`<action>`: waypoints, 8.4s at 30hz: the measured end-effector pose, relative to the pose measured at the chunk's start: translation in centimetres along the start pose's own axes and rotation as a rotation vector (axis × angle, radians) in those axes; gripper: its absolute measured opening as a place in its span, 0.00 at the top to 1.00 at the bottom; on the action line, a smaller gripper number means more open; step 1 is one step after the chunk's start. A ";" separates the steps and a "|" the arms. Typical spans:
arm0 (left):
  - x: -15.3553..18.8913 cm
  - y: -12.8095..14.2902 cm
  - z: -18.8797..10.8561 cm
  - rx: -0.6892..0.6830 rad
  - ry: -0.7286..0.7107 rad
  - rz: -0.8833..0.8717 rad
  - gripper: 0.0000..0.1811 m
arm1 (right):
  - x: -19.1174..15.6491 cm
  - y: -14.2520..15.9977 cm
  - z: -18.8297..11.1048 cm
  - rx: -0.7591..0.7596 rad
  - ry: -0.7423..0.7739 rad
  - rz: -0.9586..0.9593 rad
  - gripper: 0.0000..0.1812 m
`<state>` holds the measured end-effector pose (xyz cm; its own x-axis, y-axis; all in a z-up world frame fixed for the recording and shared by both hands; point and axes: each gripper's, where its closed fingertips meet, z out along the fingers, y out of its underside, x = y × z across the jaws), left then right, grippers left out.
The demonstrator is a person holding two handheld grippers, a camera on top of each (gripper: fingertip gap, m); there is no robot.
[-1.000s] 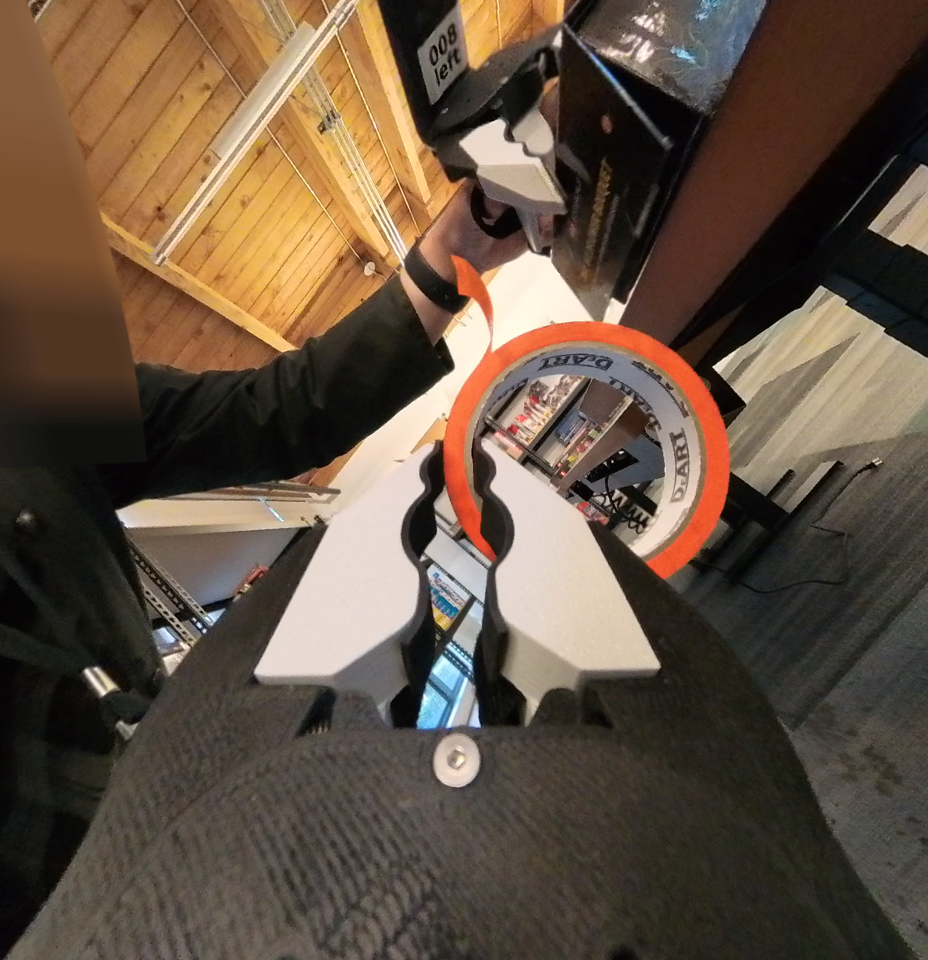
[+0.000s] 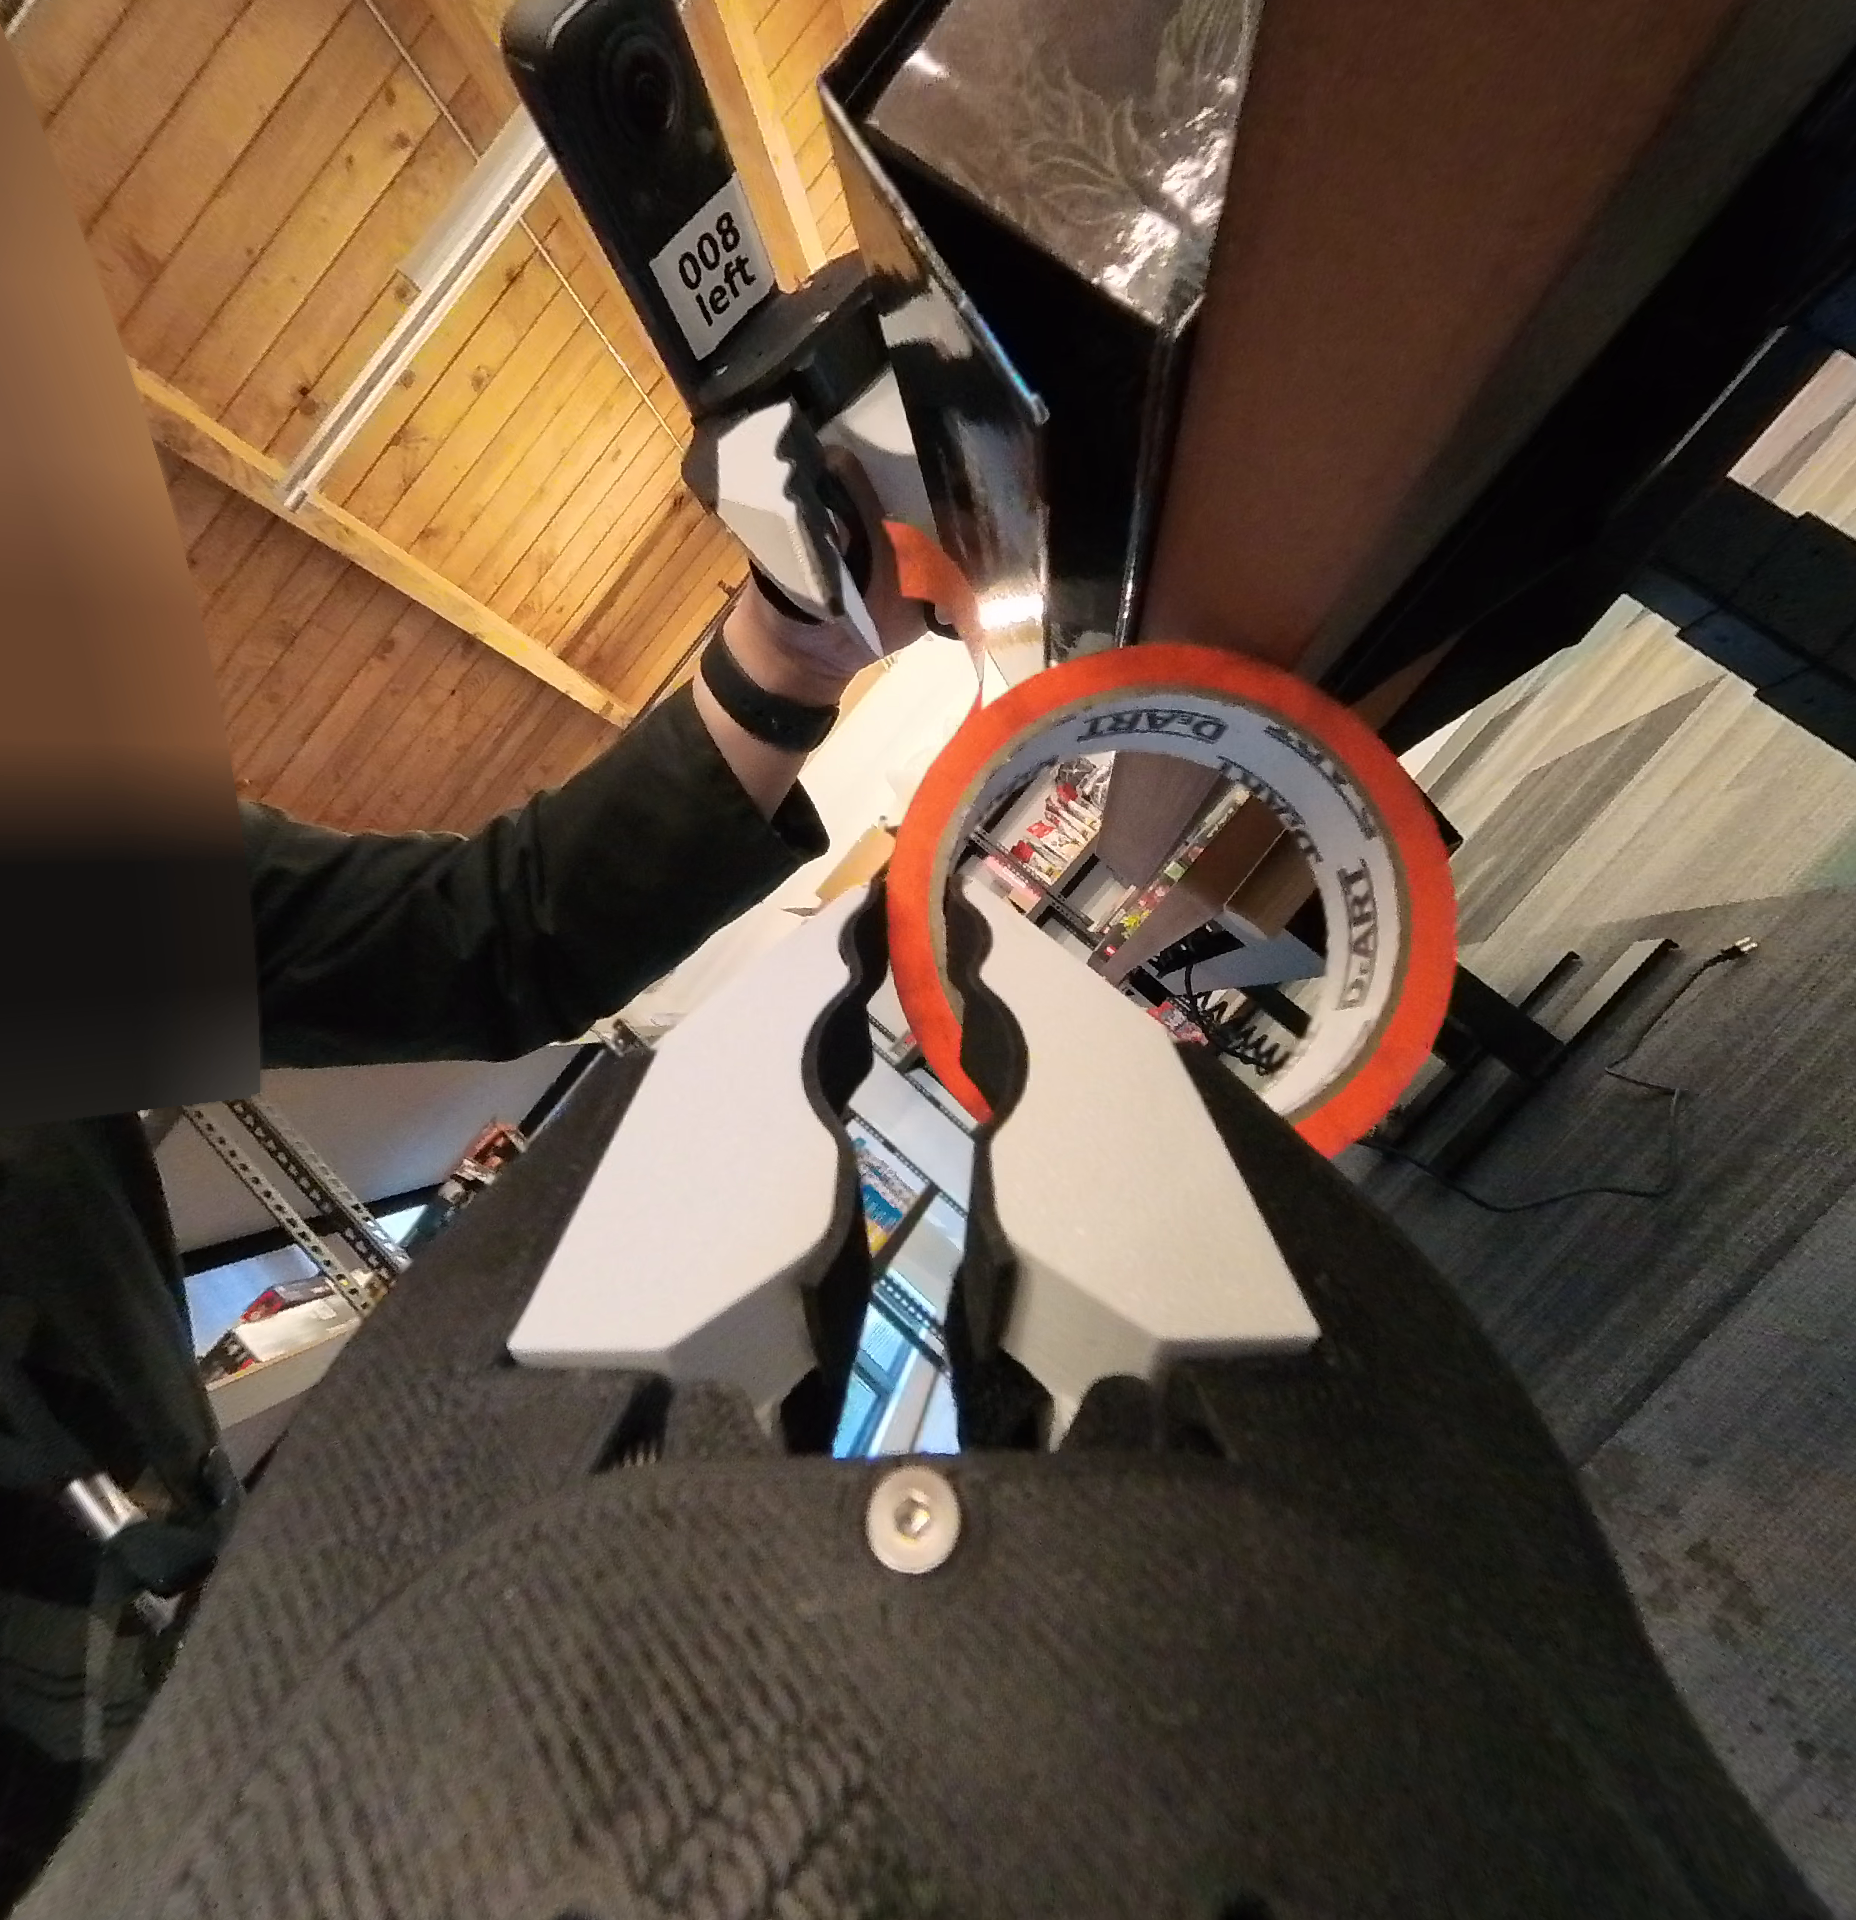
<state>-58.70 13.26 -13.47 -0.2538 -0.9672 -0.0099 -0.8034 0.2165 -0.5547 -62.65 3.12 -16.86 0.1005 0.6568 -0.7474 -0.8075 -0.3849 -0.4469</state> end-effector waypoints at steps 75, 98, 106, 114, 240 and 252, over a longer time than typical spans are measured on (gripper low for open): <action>-2.0 0.8 2.1 -0.004 -0.338 0.145 0.21 | 4.4 -0.3 0.7 0.081 0.269 0.248 0.95; -2.0 0.8 2.1 -0.015 -0.342 0.146 0.22 | 6.6 0.4 0.4 0.060 0.456 0.637 0.95; -2.0 0.8 2.1 0.008 -0.343 0.135 0.21 | 6.3 0.3 0.7 0.051 0.410 0.570 0.95; -2.1 -0.6 -1.3 0.175 -0.378 -0.011 0.19 | 6.3 0.6 0.8 0.006 0.434 0.519 0.95; 13.0 3.4 5.2 0.954 0.461 -0.952 0.96 | 13.3 -38.4 -6.1 -1.264 0.992 -0.973 0.83; 13.8 3.1 4.7 0.985 0.502 -0.977 0.96 | 15.7 -35.8 -8.3 -1.161 0.965 -0.573 1.00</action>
<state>-62.17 -0.04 -19.20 -0.1601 -0.4819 0.8615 -0.1323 -0.8544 -0.5025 -27.32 21.82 -16.63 0.8905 0.4203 -0.1740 0.2711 -0.7975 -0.5389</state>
